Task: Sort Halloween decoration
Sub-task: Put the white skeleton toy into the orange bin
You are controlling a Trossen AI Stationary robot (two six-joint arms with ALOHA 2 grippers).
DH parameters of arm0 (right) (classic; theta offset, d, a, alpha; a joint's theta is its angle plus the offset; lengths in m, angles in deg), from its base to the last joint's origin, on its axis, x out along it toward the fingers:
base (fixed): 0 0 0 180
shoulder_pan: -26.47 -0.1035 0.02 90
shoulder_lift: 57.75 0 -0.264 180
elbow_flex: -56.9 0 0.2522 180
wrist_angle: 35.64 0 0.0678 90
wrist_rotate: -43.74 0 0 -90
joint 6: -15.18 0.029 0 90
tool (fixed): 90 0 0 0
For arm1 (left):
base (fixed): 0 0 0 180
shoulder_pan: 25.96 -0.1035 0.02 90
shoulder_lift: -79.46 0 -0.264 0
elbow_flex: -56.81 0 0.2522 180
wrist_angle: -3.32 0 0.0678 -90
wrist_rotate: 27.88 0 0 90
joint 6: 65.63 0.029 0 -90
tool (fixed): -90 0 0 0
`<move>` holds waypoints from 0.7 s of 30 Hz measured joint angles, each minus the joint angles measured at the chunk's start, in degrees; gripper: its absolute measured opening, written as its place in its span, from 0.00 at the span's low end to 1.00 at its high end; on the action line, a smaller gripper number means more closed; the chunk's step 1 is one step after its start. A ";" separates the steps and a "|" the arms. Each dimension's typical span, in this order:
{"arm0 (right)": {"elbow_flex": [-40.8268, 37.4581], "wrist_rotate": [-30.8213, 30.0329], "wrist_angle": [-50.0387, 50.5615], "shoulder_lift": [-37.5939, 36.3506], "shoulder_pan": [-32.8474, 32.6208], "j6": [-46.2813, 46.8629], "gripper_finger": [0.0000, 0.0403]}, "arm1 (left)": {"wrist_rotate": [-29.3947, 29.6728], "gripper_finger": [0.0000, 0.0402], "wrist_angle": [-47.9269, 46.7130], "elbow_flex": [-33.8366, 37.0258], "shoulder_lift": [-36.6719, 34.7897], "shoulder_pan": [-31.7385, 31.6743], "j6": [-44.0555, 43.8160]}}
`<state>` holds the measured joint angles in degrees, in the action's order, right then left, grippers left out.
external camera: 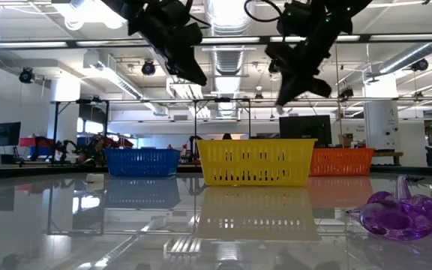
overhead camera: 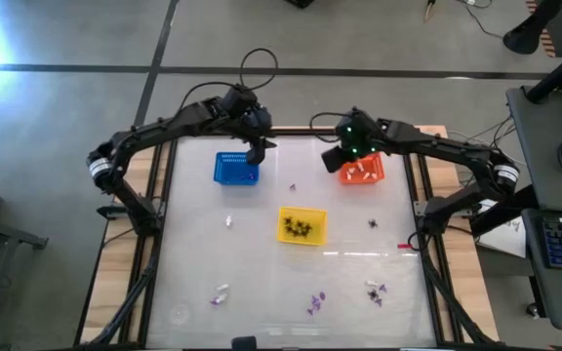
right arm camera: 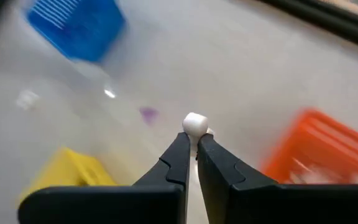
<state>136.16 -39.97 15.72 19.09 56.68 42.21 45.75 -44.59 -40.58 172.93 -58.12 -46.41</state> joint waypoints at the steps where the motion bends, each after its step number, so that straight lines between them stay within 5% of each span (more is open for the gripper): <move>1: 0.00 -0.70 2.48 -0.19 0.03 -0.86 0.04 | 0.19 0.32 -0.63 0.00 -0.25 0.00 0.00; 9: -0.70 -10.84 18.10 0.54 0.99 -4.50 0.04 | 0.90 0.32 -5.02 0.00 -1.81 -0.04 0.02; 21: -1.72 -5.07 14.19 0.52 2.19 -5.83 0.04 | 0.95 0.32 -6.24 0.00 -1.90 -0.09 -0.17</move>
<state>134.43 -45.04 29.91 19.61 58.87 36.38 46.70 -50.84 -40.58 171.03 -58.21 -46.59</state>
